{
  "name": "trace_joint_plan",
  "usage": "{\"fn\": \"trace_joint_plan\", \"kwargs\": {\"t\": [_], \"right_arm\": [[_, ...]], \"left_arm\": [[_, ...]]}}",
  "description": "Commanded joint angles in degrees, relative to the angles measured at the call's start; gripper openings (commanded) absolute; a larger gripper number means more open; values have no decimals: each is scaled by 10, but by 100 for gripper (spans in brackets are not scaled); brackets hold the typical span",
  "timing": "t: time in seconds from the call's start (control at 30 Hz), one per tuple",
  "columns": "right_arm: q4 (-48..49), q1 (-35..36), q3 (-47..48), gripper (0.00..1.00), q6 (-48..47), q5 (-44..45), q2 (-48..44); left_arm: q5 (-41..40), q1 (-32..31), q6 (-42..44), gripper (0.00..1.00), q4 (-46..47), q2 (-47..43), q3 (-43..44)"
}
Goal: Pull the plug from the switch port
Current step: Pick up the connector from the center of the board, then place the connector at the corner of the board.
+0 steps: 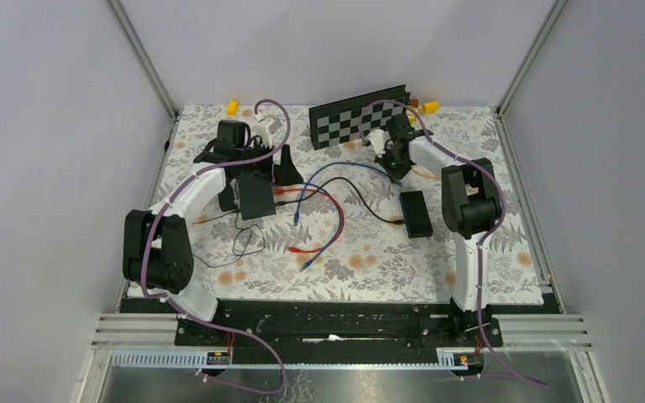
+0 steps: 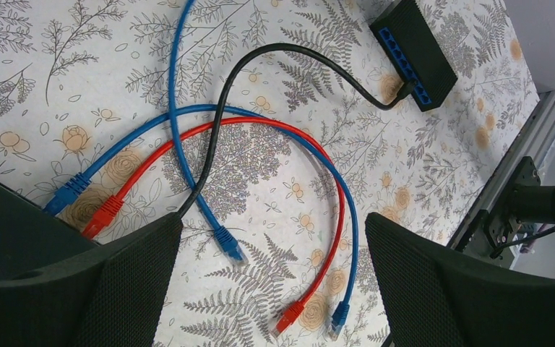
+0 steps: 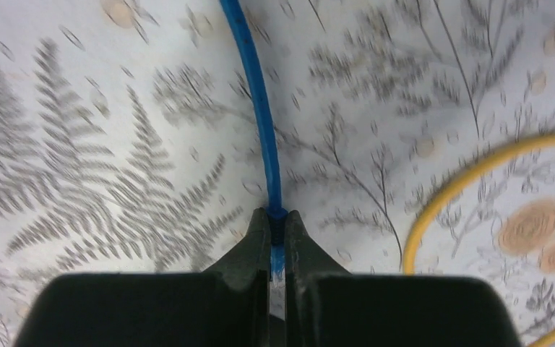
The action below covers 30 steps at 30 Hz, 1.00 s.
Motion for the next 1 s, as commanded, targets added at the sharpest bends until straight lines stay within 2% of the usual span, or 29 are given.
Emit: {"fn": "trace_joint_plan", "kwargs": {"t": [0.0, 0.27, 0.53, 0.87, 0.97], "right_arm": [[-30, -42, -24, 0, 16, 42, -77], [-30, -100, -44, 0, 38, 64, -174], [-30, -199, -41, 0, 50, 74, -216], [-30, -250, -26, 0, 71, 94, -135], [-30, -252, -25, 6, 70, 93, -108]], "left_arm": [[-13, 4, 12, 99, 12, -29, -3], [-42, 4, 12, 99, 13, -35, -3], [-52, 4, 11, 99, 12, -39, -3], [-54, 5, 13, 99, 13, -47, -4], [-60, 4, 15, 99, 12, -52, -5]]}}
